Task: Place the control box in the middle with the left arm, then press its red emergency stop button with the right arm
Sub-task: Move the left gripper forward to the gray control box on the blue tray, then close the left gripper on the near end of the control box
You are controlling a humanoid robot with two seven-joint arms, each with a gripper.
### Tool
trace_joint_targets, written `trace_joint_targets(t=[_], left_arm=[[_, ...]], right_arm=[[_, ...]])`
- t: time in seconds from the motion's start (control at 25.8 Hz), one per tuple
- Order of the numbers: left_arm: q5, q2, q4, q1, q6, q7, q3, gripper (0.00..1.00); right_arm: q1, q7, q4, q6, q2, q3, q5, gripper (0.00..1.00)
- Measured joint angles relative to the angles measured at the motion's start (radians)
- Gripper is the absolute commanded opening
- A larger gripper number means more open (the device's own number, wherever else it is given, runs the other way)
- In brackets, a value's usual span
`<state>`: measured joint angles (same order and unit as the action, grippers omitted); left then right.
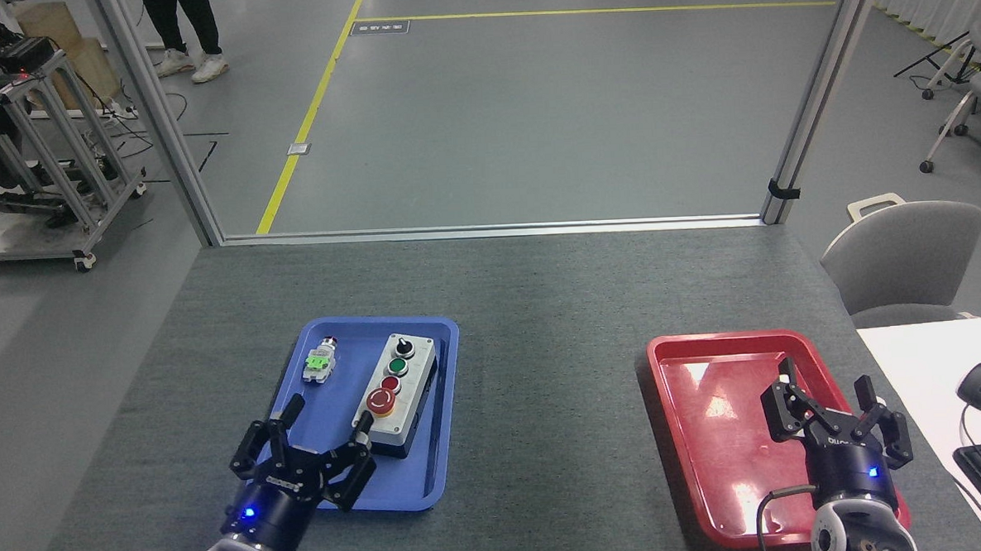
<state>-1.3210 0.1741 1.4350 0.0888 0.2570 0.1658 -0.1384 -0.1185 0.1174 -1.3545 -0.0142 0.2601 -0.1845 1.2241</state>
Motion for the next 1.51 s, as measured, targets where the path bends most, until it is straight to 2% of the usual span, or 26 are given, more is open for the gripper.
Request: trace_joint_targets(t=[0.12,0.19,0.47,1.09,1.51], left_arm=[[-0.143,-0.039,-0.099,0.035,-0.06,0.0,-0.044,0.99],[-0.195,-0.064,-0.178,0.067,-0.076,0.0,-0.056,0.99],[-0.241,-0.112,-0.425,0.184,-0.108,-0.009,-0.065,0.99],[-0.24,-0.114,-0.547,0.27,-0.188,-0.017,-0.064,0.99],[-0.239,-0.196,-0.728,0.385,-0.191,-0.018,-0.069,0.99]], right_arm=[[0.002,0.0,0.0,0.0,0.001,-0.001,0.0,1.0],[0.003,0.0,0.0,0.0,0.002,-0.001,0.0,1.0],[0.007,0.002,0.0,0.0,0.002,-0.001,0.0,1.0],[0.008,0.0,0.0,-0.001,0.004,-0.001,0.0,1.0],[0.007,0.0,0.0,-0.001,0.004,-0.001,0.0,1.0]])
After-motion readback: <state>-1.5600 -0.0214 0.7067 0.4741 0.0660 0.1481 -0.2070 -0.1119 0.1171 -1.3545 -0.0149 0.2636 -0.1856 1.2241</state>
